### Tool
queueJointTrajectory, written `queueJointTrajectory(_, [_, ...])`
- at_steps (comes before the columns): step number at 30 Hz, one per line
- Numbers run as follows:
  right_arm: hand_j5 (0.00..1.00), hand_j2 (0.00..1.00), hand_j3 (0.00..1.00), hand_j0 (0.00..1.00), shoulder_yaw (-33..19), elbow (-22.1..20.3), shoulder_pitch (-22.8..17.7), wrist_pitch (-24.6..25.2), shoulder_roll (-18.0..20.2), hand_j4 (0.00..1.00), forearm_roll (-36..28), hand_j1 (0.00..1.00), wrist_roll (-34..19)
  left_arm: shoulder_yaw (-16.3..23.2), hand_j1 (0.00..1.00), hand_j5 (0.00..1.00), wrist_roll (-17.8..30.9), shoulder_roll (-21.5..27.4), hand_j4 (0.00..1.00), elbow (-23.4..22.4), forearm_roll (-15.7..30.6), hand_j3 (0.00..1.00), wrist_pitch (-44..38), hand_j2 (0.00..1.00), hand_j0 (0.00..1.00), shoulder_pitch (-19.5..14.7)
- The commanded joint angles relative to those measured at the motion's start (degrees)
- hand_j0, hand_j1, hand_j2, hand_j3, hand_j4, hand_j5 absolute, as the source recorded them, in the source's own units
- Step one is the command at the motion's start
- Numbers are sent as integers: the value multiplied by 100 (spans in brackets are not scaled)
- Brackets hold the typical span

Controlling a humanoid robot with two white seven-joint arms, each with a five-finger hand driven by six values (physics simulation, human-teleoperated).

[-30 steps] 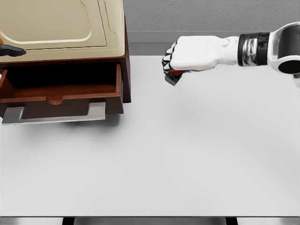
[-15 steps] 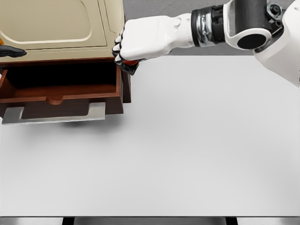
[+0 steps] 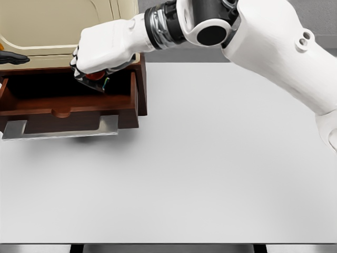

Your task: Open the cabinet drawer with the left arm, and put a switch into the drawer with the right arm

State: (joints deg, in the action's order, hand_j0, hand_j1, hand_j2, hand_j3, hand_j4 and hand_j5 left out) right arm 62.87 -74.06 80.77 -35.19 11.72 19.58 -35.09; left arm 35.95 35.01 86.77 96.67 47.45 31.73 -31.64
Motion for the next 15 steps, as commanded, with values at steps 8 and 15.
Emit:
queueJointTrajectory(8, [100, 100, 100, 100, -3, 797, 44, 19, -477, 100, 63, 100, 9, -1, 100, 100, -1, -28, 100, -26, 27, 100, 0, 100, 100, 0])
queueJointTrajectory(15, [100, 100, 100, 100, -257, 376, 0, 19, -40, 100, -68, 100, 9, 8, 100, 100, -1, -28, 100, -26, 27, 100, 0, 100, 100, 0])
